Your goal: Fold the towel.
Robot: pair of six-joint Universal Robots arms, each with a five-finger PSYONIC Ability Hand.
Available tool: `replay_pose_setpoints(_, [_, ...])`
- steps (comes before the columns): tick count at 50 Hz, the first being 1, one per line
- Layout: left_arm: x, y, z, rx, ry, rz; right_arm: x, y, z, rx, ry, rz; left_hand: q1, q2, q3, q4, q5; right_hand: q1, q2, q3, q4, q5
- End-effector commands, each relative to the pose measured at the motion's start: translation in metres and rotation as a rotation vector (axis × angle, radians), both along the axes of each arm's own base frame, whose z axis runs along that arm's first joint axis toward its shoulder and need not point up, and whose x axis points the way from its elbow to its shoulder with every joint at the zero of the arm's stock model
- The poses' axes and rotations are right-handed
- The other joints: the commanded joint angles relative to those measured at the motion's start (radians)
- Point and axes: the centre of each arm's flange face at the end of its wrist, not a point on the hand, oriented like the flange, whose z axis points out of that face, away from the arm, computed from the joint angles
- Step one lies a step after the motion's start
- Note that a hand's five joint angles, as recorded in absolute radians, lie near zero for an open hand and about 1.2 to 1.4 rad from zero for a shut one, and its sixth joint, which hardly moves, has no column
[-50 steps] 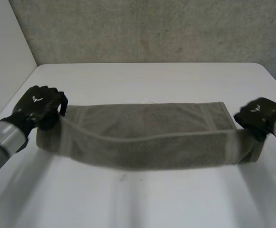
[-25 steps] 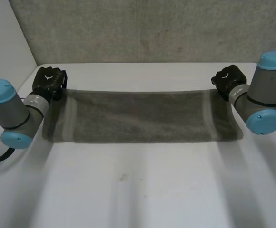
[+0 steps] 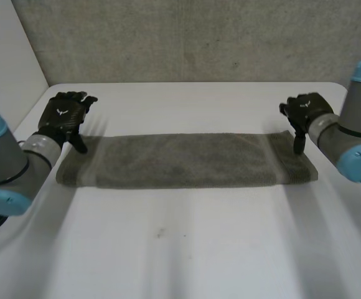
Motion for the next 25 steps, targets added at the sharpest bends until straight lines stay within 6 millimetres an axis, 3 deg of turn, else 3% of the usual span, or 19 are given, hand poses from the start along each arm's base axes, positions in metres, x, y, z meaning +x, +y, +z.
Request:
replay_pose_setpoints(1, [0.003,0.048,0.010,0.032,0.018,-0.009,-0.018,0.039,-0.006,0.122,-0.032,0.035,-0.001,0.008,0.007,0.008,-0.031,0.058,0.051,0.054,0.038,0.063])
replay_pose_setpoints(5, [0.002,0.064,0.009,0.068,0.079,-0.007,-0.026,0.048,-0.023,0.161,-0.036,0.034,-0.001,0.008,0.007,0.008,-0.031,0.169,0.162,0.165,0.150,0.174])
replay_pose_setpoints(17, [0.007,0.064,0.006,0.038,0.155,0.057,-0.027,0.029,-0.063,0.099,-0.028,0.025,-0.001,0.008,0.007,0.008,-0.031,0.284,0.277,0.280,0.265,0.289])
replay_pose_setpoints(19, [0.007,0.065,0.004,0.040,0.156,0.056,-0.030,0.022,-0.075,0.119,-0.020,0.013,-0.001,0.008,0.007,0.008,-0.031,0.564,0.557,0.560,0.545,0.569])
replay_pose_setpoints(20, [0.007,0.065,0.004,0.040,0.156,0.056,-0.030,0.022,-0.075,0.119,-0.020,0.013,-0.001,0.008,0.007,0.008,-0.031,0.566,0.559,0.562,0.546,0.571])
replay_pose_setpoints(22, [0.007,0.065,0.004,0.041,0.154,0.056,-0.039,0.013,-0.075,0.117,-0.015,-0.026,-0.001,0.008,0.007,0.008,-0.031,1.149,1.142,1.145,1.130,1.154])
replay_pose_setpoints(25, [0.008,0.066,0.004,0.041,0.154,0.057,-0.048,0.008,-0.071,0.108,-0.006,-0.067,-0.001,0.008,0.007,0.008,-0.031,1.152,1.145,1.148,1.133,1.157])
